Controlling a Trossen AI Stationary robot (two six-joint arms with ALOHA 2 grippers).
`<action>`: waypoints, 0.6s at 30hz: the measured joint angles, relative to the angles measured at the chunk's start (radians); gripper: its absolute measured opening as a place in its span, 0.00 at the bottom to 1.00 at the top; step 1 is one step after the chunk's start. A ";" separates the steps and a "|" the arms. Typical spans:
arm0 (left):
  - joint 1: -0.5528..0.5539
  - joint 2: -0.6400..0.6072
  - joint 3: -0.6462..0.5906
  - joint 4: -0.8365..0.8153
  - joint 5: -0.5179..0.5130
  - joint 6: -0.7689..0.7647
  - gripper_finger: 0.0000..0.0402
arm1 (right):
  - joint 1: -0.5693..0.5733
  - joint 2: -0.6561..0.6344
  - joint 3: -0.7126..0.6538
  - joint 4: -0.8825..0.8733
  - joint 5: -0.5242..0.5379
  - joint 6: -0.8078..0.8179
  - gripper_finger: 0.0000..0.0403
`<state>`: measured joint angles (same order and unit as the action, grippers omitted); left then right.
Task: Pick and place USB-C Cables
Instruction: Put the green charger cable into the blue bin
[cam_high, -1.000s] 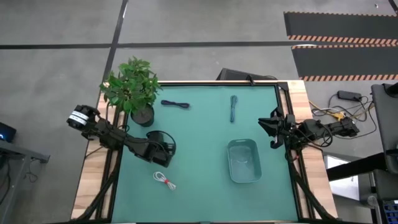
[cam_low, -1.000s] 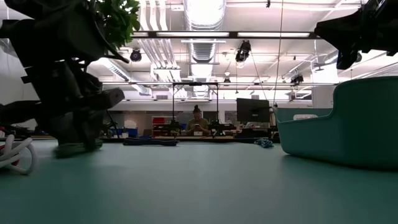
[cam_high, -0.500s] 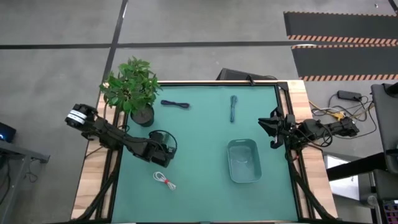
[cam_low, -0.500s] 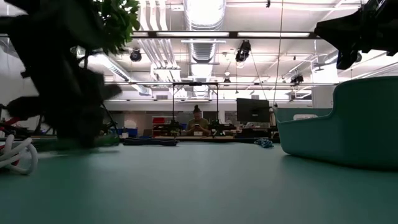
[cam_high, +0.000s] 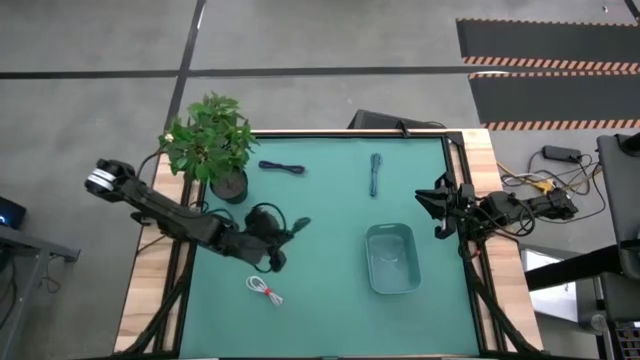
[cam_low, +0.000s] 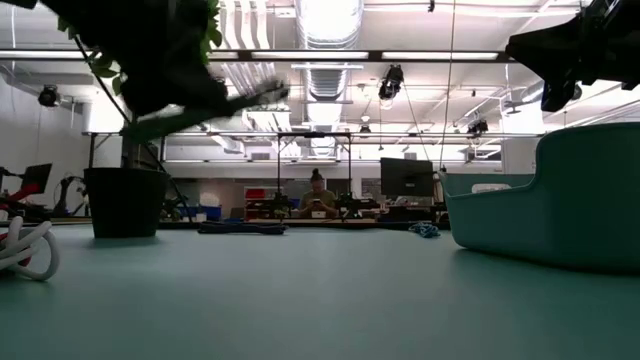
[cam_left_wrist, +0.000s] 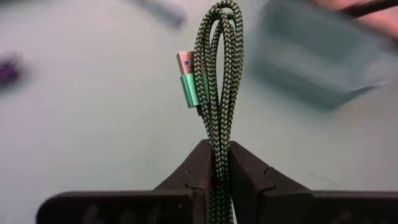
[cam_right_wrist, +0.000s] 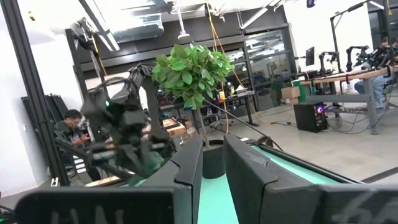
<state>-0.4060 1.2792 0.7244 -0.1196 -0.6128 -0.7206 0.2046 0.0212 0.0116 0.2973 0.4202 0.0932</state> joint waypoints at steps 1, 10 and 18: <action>0.000 -0.002 -0.001 0.059 -0.001 0.055 0.05 | 0.000 0.000 0.000 0.000 0.000 0.000 0.14; 0.000 0.049 -0.002 0.473 0.002 0.416 0.05 | 0.000 0.000 0.000 0.008 0.000 0.000 0.14; 0.005 0.178 0.002 0.699 0.002 0.510 0.04 | 0.000 0.000 0.000 0.014 -0.002 0.000 0.14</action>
<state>-0.4014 1.4568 0.7265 0.5792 -0.6112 -0.2104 0.2043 0.0212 0.0116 0.3109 0.4179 0.0933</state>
